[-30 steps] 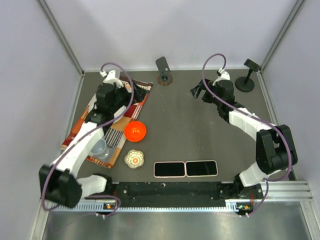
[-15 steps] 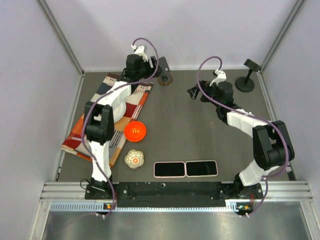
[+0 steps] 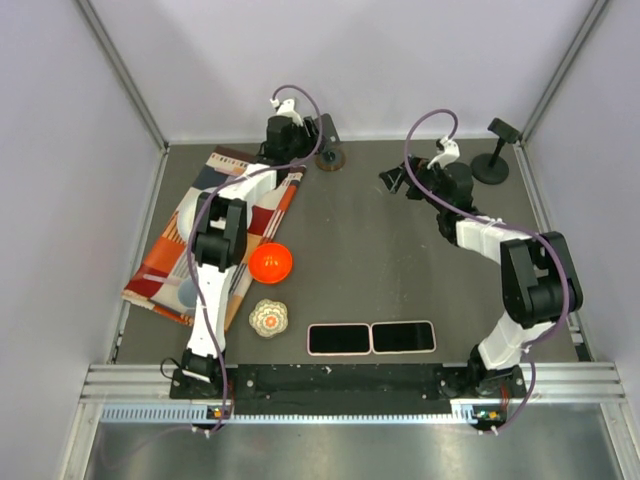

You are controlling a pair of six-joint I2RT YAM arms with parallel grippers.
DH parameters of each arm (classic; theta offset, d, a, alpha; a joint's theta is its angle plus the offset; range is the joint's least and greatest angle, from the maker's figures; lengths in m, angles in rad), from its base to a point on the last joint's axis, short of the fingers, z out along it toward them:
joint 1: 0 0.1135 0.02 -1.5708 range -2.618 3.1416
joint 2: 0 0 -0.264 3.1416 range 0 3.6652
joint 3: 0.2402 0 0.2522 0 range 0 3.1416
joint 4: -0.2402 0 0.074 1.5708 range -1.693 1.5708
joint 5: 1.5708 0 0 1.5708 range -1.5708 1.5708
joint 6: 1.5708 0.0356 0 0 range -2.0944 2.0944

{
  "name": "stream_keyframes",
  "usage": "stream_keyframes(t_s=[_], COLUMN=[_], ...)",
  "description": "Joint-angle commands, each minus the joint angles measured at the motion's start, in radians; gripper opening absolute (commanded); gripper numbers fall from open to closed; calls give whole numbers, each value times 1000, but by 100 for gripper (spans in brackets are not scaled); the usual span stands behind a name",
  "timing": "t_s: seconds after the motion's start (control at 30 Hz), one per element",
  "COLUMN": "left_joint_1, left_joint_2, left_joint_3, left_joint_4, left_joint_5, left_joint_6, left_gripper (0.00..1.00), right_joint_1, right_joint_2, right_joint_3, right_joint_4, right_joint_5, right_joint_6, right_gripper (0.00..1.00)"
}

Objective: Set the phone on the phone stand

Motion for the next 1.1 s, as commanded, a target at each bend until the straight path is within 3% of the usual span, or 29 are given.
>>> stream_keyframes(t_s=[0.0, 0.23, 0.43, 0.67, 0.83, 0.93, 1.07], left_joint_1=[14, 26, 39, 54, 57, 57, 63], left_joint_2=[30, 111, 172, 192, 183, 143, 51], left_joint_3=[55, 127, 177, 166, 151, 100, 23], left_joint_4=[133, 168, 219, 309, 342, 359, 378], left_joint_5=[-23, -17, 47, 165, 257, 312, 530], left_joint_6=[-38, -90, -90, -106, -97, -66, -52], left_gripper=[55, 56, 49, 31, 0, 0, 0], right_joint_1=[-3, -3, -3, -5, -5, -2, -2], right_joint_2=[20, 35, 49, 65, 71, 83, 95], right_joint_3=[13, 17, 17, 27, 31, 42, 53], right_joint_4=[82, 91, 107, 104, 102, 96, 96], right_joint_5=[-42, -62, -83, -94, -99, -106, -114], right_joint_6=[28, 44, 61, 68, 68, 71, 74], right_gripper=[99, 99, 99, 99, 99, 99, 99])
